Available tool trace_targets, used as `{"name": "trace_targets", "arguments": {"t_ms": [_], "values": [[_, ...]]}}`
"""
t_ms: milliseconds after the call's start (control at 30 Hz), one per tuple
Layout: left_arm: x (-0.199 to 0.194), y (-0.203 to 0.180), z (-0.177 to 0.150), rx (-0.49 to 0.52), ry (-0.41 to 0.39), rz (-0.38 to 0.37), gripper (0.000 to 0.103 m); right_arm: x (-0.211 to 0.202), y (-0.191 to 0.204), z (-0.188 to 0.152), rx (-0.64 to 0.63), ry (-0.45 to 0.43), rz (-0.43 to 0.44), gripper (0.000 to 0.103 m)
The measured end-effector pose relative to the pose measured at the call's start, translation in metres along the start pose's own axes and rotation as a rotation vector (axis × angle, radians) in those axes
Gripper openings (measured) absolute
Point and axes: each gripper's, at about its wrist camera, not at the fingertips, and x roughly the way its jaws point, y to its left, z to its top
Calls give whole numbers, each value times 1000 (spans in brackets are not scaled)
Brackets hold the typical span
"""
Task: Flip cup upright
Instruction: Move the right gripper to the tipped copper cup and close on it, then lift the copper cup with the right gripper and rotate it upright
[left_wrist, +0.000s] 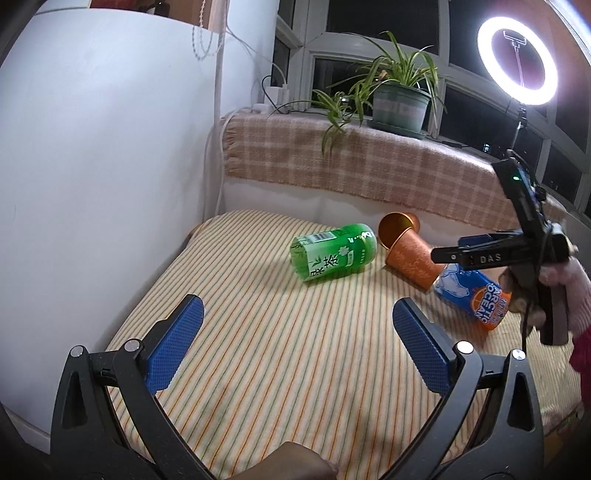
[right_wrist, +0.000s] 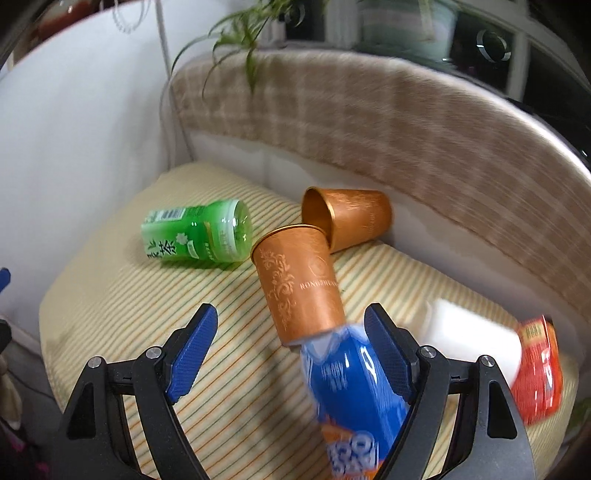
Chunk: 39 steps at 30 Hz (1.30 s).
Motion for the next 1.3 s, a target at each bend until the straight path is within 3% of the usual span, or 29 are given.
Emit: {"name": "trace_targets", "arguments": {"t_ms": [400,600,700,733,933,1300], "values": [[10,8,-2,-40,20,-3,103,56,-1,26,-126,202,16,82],[8,10,-3,-35,15,8,103,71,3,30,-166,262,-5,81],[7,13,-3,-35,10,13,103,78,5,33,-173,278,-1,71],[6,14,-3,-36,10,15,103,81,5,33,-172,284,-1,64],[4,16,-3,-32,11,26,103,90,12,38,-165,271,3,63],[-10,15,-3,-25,-5,23,103,48,25,39,-93,157,72,63]]}}
